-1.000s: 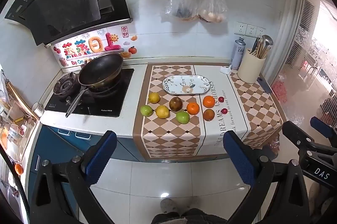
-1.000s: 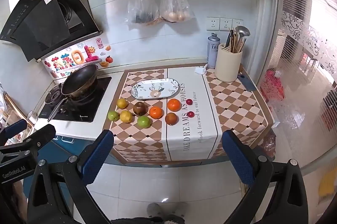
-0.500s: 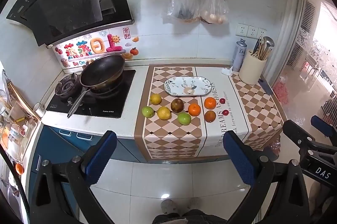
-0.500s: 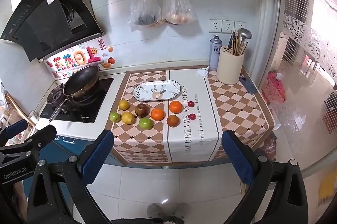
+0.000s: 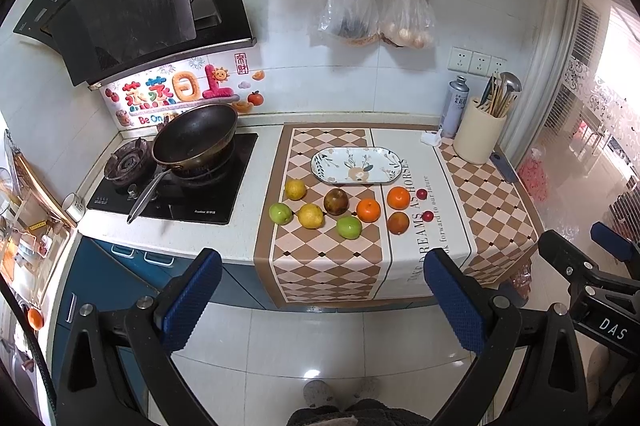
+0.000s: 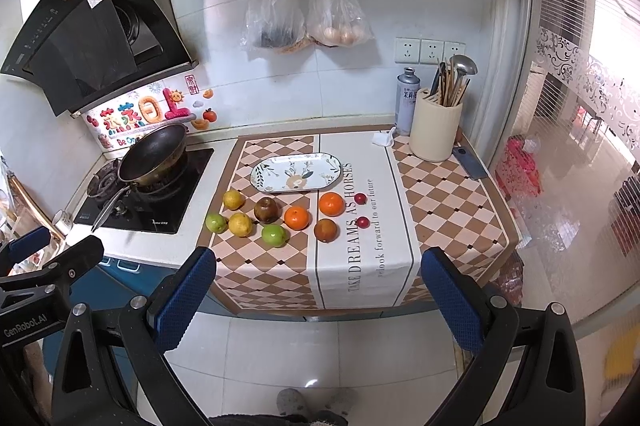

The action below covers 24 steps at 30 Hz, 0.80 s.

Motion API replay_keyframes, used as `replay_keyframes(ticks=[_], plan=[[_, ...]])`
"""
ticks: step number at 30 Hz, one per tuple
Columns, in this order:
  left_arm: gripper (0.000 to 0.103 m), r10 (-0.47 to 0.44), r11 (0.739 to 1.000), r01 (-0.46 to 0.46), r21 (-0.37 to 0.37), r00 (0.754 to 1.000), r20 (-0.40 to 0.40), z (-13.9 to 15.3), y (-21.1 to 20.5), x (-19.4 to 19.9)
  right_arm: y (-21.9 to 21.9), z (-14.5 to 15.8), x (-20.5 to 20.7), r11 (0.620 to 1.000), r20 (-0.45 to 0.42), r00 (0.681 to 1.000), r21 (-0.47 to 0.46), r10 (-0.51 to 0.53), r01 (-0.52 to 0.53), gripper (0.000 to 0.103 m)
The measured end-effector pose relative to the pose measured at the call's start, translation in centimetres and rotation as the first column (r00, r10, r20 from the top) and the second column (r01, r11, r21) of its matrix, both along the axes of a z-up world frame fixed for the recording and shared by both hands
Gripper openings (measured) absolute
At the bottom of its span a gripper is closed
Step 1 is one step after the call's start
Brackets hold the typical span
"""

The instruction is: Organize fruits

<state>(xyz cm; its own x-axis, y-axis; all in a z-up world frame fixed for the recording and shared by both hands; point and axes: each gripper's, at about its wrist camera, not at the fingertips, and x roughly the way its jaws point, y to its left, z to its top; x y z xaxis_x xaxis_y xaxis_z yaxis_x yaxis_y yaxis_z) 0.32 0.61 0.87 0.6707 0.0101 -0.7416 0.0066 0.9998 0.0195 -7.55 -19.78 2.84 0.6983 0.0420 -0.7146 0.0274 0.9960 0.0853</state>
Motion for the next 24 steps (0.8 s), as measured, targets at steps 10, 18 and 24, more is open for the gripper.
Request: replay_keyframes(ticks=[10, 18, 24], plan=[[0.103, -0.001, 1.0, 0.001, -0.002, 1.0, 0.0, -0.12, 0.14, -0.08, -0.21, -0.03, -0.09, 1.0, -0.004, 1.0, -0.01, 0.002, -0.002, 0.103], [0.103, -0.003, 1.0, 0.003, -0.004, 1.0, 0.002, -0.06, 0.23, -0.11, 0.29, -0.16, -0.87, 1.0, 0.005, 1.0, -0.022, 0.01, -0.01, 0.103], [0.103, 0.003, 1.0, -0.003, -0.006, 1.0, 0.005, 0.17, 0.41, 0.08, 0.33, 0.02, -0.8, 1.0, 0.006, 1.0, -0.024, 0.01, -0.01, 0.103]])
